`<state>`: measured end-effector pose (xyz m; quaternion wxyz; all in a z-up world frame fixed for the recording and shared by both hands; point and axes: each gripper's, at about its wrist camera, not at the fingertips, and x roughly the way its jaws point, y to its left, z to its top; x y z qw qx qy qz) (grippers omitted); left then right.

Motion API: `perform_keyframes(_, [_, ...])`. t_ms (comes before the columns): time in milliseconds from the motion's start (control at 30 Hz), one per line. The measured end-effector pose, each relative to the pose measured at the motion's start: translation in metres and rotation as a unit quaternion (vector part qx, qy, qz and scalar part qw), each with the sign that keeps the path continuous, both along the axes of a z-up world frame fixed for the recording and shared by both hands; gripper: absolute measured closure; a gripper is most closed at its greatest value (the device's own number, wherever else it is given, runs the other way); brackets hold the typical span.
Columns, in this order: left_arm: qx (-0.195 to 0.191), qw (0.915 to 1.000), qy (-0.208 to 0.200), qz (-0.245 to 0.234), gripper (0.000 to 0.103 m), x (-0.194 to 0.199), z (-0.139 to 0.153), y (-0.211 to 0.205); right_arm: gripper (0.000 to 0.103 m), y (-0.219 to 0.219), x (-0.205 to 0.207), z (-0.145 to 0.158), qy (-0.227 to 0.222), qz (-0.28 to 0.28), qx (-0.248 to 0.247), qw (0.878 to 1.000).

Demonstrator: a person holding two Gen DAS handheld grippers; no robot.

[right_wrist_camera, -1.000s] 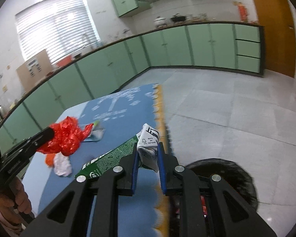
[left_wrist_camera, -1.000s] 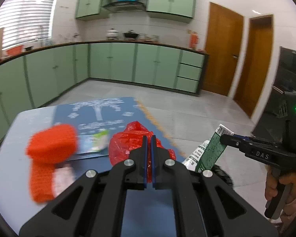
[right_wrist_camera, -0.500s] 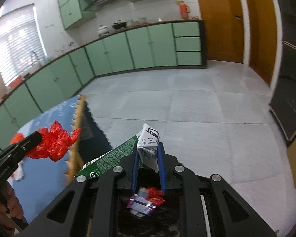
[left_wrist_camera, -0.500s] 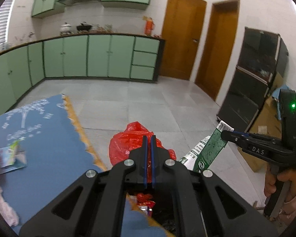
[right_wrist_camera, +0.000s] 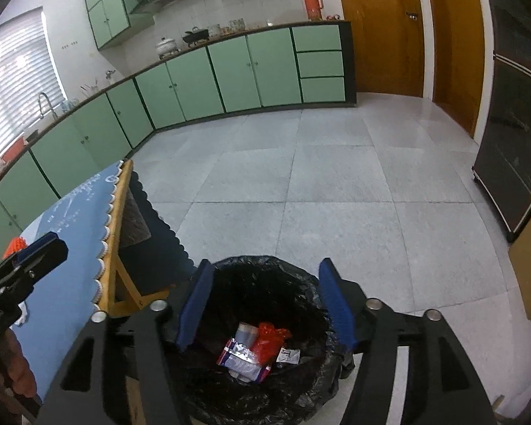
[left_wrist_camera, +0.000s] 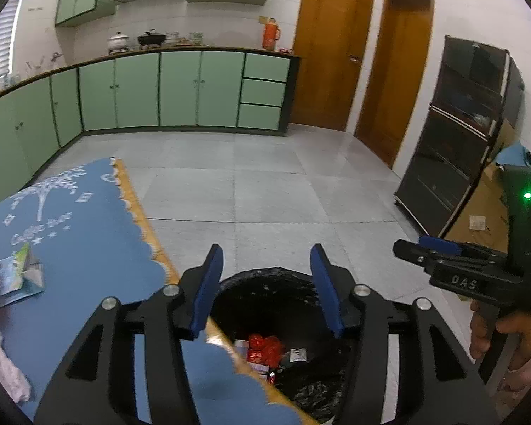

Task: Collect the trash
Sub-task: 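Carry the paper, green packet and red bag over the bin and open both grippers, then grasp the white tissue with the right gripper while the left gripper approaches the orange net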

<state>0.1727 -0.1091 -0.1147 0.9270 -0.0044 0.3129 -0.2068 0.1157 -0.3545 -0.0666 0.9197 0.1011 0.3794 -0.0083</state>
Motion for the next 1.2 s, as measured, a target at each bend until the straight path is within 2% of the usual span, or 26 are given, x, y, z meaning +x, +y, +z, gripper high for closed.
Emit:
perform_keyframes(233, [0.011, 0.9979, -0.013, 0.062, 0.046, -0.017, 0.013, 0.057, 0.029, 0.041, 0.004, 0.021, -0.022, 0.042, 0.003, 0.999])
perform_keyframes(400, [0.029, 0.9893, -0.018, 0.142, 0.044, -0.041, 0.018, 0.123, 0.024, 0.092, 0.007, 0.03, -0.034, 0.095, 0.012, 0.995])
perform_keyframes(533, [0.04, 0.9764, -0.014, 0.212, 0.042, -0.063, 0.019, 0.18, 0.022, 0.146, 0.011, 0.028, -0.033, 0.147, 0.023, 0.988])
perform_keyframes(667, [0.043, 0.9591, 0.0, 0.28, 0.04, -0.088, 0.014, 0.236, 0.022, 0.202, 0.011, 0.021, -0.024, 0.201, 0.033, 0.979])
perform_keyframes(800, [0.049, 0.9456, 0.014, 0.321, 0.04, -0.106, 0.009, 0.273, 0.022, 0.261, 0.007, 0.01, -0.013, 0.257, 0.038, 0.966])
perform_keyframes(967, [0.061, 0.935, 0.025, 0.348, 0.04, -0.121, 0.002, 0.303, 0.022, 0.325, -0.002, -0.005, 0.001, 0.319, 0.037, 0.947])
perform_keyframes(1033, [0.059, 0.9337, 0.03, 0.352, 0.04, -0.123, -0.001, 0.312, 0.022, 0.347, -0.004, -0.011, 0.007, 0.342, 0.033, 0.939])
perform_keyframes(1200, [0.056, 0.9322, 0.035, 0.356, 0.04, -0.139, -0.007, 0.323, 0.027, 0.38, 0.003, -0.027, 0.033, 0.365, 0.029, 0.93])
